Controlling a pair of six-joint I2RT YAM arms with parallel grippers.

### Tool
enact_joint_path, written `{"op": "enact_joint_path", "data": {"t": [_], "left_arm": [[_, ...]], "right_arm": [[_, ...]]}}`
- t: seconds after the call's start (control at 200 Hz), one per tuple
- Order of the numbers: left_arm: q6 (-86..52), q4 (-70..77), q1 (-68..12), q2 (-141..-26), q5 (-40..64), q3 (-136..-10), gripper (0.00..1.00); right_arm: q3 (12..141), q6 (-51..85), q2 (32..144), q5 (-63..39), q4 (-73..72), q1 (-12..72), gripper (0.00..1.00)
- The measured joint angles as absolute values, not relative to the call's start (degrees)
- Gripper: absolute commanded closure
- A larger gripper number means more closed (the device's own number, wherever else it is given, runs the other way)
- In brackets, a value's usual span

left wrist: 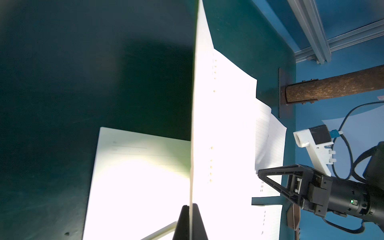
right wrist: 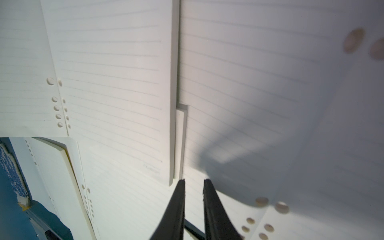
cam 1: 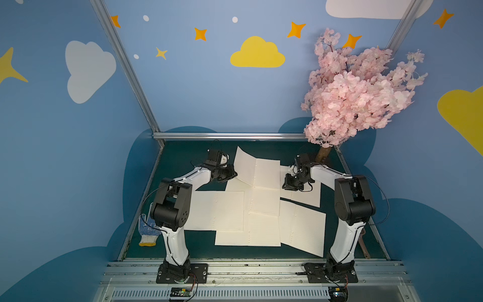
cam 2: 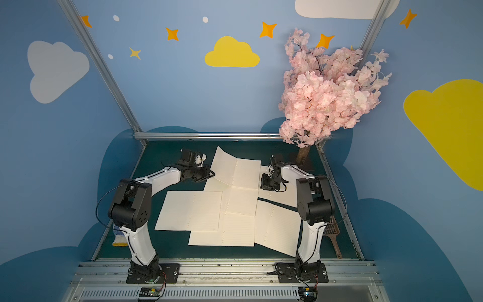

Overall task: Close the notebook
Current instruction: Close the notebook at the center of the board.

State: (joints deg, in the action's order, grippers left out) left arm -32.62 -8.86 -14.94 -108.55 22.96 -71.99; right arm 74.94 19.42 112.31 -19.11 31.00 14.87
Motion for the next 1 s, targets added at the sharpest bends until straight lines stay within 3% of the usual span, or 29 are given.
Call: {"op": "enact_joint_path", "data": {"t": [0.701, 0.996], "left_arm": [[-30.0, -12.2, -14.5, -97.9, 19.4, -66.8, 0.96], [-29.8, -12.5, -14.5, -96.9, 19.9, -66.0, 0.81]], "right_arm": [[74.9, 19.3, 110.3, -19.1, 31.1, 15.9, 0.79], [73.7, 19.4, 109.7, -19.1, 31.0, 16.4, 0.79]]}}
